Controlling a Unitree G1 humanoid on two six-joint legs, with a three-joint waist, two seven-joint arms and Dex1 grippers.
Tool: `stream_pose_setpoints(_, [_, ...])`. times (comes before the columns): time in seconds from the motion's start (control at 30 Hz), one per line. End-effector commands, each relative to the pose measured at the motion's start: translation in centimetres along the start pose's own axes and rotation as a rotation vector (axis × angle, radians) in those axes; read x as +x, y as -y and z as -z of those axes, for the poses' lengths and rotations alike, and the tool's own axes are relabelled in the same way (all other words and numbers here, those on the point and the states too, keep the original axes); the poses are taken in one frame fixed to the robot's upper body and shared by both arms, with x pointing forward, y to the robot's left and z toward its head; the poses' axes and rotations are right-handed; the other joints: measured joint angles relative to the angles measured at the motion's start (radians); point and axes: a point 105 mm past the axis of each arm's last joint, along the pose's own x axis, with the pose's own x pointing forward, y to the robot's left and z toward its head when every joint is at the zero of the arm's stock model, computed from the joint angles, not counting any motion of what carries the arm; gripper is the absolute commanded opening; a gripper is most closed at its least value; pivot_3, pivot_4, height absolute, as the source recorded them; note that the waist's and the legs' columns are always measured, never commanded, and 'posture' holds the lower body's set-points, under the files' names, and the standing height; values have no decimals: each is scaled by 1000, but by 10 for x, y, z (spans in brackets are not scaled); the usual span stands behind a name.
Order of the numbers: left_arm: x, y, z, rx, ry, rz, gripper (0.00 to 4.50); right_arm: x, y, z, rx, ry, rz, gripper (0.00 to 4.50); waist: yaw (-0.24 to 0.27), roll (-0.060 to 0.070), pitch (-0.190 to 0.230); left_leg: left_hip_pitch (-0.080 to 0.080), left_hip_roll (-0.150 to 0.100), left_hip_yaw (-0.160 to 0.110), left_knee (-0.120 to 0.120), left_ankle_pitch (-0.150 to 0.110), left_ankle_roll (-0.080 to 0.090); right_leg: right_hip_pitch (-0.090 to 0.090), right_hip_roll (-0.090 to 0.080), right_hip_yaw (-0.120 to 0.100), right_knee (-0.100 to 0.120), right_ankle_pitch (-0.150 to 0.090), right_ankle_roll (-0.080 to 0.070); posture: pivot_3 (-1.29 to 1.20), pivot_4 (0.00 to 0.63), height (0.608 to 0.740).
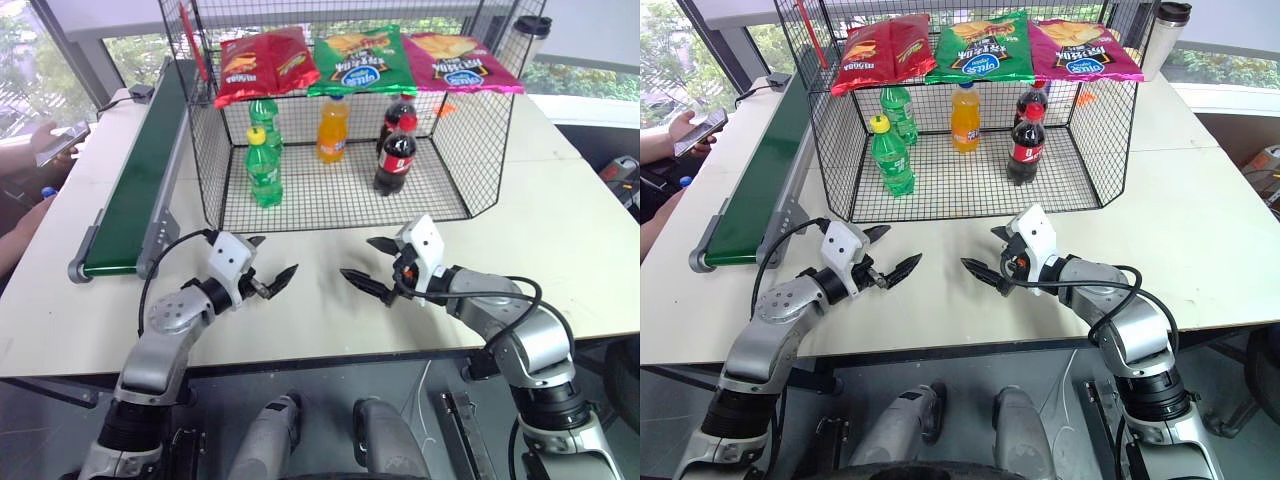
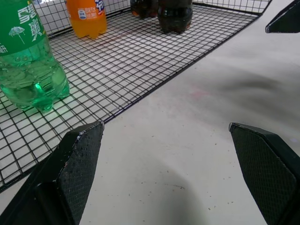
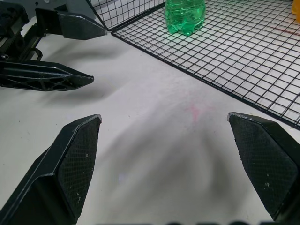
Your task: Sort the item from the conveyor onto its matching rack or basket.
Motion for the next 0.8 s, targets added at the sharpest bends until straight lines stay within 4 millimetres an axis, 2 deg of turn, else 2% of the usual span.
stream_pose_setpoints(0.03, [0,1,-9,37,27,-1,4500,0,-4,-16,-50,48,-18,4478,0,0,0,0,0,0,0,0,0,0,0,0,0,0,0,0,150,739])
stream_pose_setpoints(0.8, [-2,4,-12,43,20,8,4500,-1,-5,-17,-53,48,-34,4478,0,0,0,0,0,0,0,0,0,0,0,0,0,0,0,0,150,739])
